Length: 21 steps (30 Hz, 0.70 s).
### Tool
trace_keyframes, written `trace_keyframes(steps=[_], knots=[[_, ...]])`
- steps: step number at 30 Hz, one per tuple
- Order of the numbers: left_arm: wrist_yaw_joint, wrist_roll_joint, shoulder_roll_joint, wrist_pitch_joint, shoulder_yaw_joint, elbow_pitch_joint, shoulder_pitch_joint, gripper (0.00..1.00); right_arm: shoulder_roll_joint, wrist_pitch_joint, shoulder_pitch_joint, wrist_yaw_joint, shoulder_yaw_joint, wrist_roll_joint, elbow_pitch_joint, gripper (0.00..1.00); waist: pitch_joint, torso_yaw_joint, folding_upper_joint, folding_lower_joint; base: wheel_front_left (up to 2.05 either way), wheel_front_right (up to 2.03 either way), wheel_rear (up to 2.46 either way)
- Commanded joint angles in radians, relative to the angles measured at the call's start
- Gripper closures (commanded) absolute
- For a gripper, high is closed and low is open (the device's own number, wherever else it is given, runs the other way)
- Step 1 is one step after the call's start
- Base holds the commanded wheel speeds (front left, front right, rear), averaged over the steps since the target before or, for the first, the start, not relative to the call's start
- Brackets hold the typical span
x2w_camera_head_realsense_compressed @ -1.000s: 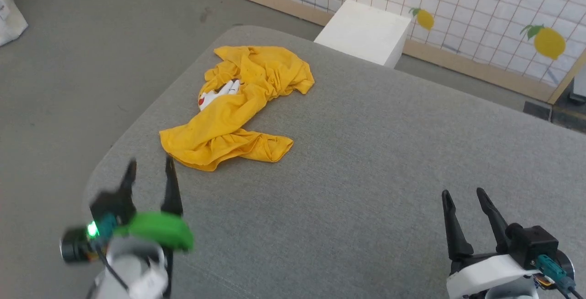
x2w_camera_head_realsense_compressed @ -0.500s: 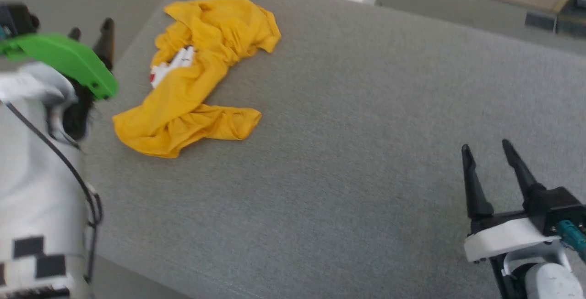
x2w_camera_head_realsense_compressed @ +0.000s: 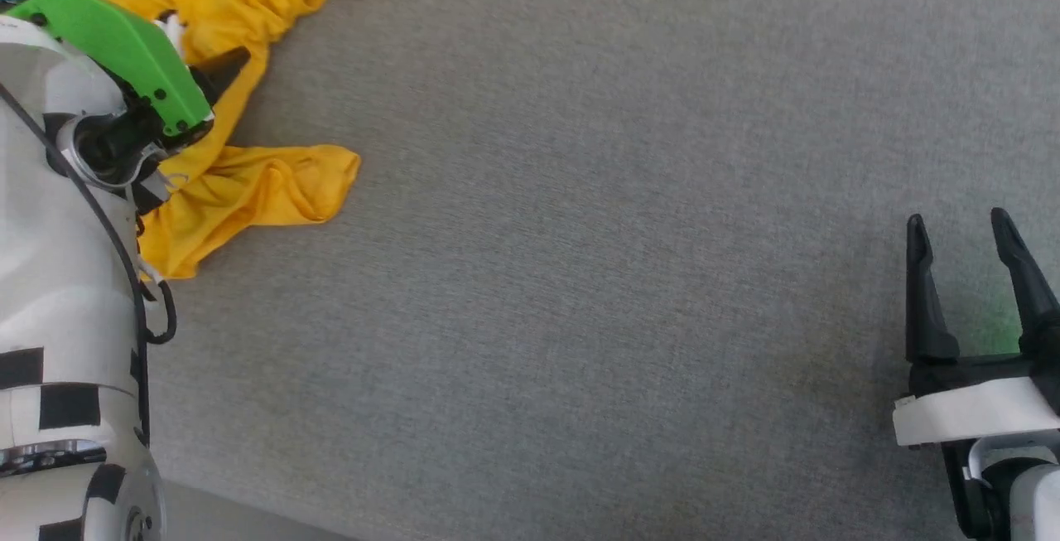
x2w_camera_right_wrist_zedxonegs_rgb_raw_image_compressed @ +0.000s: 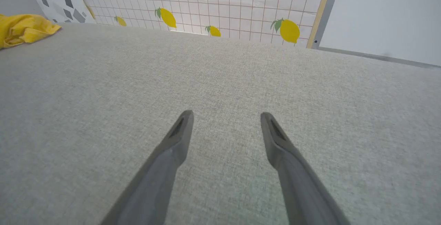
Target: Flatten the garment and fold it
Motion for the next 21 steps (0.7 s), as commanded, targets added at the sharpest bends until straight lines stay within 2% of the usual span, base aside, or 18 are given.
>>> trace_keyframes(steps=[1,8,9,10,11,21], knots=[[-0.006,-0.001,0.002,0.006,-0.009,0.016,-0.011,0.0,-0.001,0.001,0.002,-0.002,-0.002,-0.004,-0.013,0.0,0.083,-0.044,0.0,-0.0003,0.0,0.0,0.0],[-0.001,-0.02,-0.018,0.039,-0.014,0.09,-0.014,0.0,-0.001,0.016,0.003,-0.002,-0.014,-0.008,-0.046,0.0,0.099,-0.031,0.0,-0.0003,0.0,0.0,0.0],[0.003,-0.018,-0.021,0.027,-0.016,0.098,-0.016,0.03,-0.001,0.019,0.004,-0.002,-0.017,-0.01,-0.052,0.0,0.099,-0.028,0.0,-0.0003,0.0,0.0,0.0],[0.003,-0.009,-0.018,0.008,-0.021,0.1,-0.017,0.68,-0.001,0.022,0.003,-0.002,-0.018,-0.011,-0.054,0.0,0.098,-0.026,0.0,-0.0003,0.0,0.0,0.0],[0.002,-0.006,-0.017,-0.02,-0.022,0.102,-0.018,1.0,-0.001,0.024,0.003,-0.002,-0.017,-0.012,-0.057,0.0,0.096,-0.024,0.0,-0.0003,0.0,0.0,0.0],[0.016,0.055,0.044,-0.39,-0.009,0.087,-0.075,1.0,-0.001,0.011,-0.002,-0.002,0.005,0.019,-0.003,0.0,0.01,0.002,0.0,-0.0003,0.0,0.0,0.0]])
